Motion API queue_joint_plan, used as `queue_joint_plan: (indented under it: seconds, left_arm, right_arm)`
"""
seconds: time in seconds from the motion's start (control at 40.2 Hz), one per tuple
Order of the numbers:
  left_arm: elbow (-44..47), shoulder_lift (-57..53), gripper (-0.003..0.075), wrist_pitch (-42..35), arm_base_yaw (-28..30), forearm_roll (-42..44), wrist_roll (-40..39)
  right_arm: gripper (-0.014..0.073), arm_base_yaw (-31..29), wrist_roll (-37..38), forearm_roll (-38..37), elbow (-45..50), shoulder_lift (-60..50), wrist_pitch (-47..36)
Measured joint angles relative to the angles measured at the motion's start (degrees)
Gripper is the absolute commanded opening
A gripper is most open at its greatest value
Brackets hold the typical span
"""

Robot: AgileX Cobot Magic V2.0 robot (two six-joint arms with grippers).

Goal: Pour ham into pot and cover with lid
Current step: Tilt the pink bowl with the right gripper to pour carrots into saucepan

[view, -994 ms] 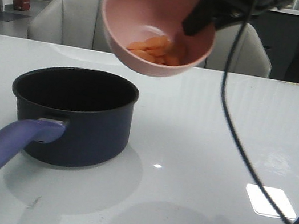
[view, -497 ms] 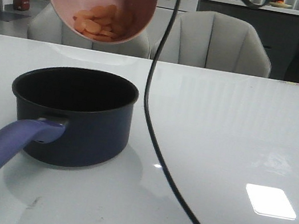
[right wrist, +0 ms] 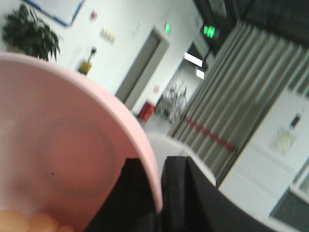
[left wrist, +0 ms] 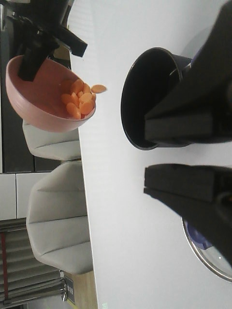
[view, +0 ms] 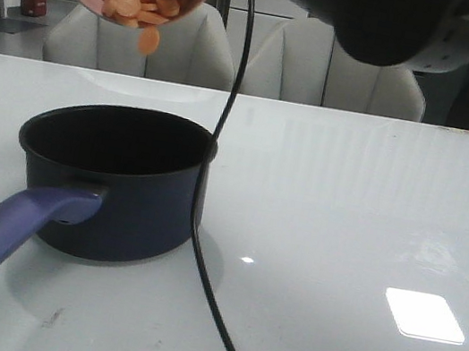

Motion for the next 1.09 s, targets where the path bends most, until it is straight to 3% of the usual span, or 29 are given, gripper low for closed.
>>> queue_joint_plan:
  seconds: [0.497,0.671,0.87,1.094]
  left_arm:
    - [0.04,0.0,0.0195,0.0,0.0,0.0,0.0]
    - [0.04,0.0,0.0195,0.0,0.0,0.0,0.0]
    - [0.04,0.0,0.0195,0.0,0.0,0.0,0.0]
    - [0.04,0.0,0.0195,0.0,0.0,0.0,0.0]
  right_arm:
    - [0.0139,0.22,-4.98,-2.23,0.03,3.4,-3.45]
    - [0.0139,0.35,1.83,6.04,0.03,3.13,-2.37]
    - [0.0139,-0.03,4.99,21.07,-0.51,-2.51,17.95]
    - [0.0139,-2.48,2.47,24.01,-3.32,-10.61,47.2]
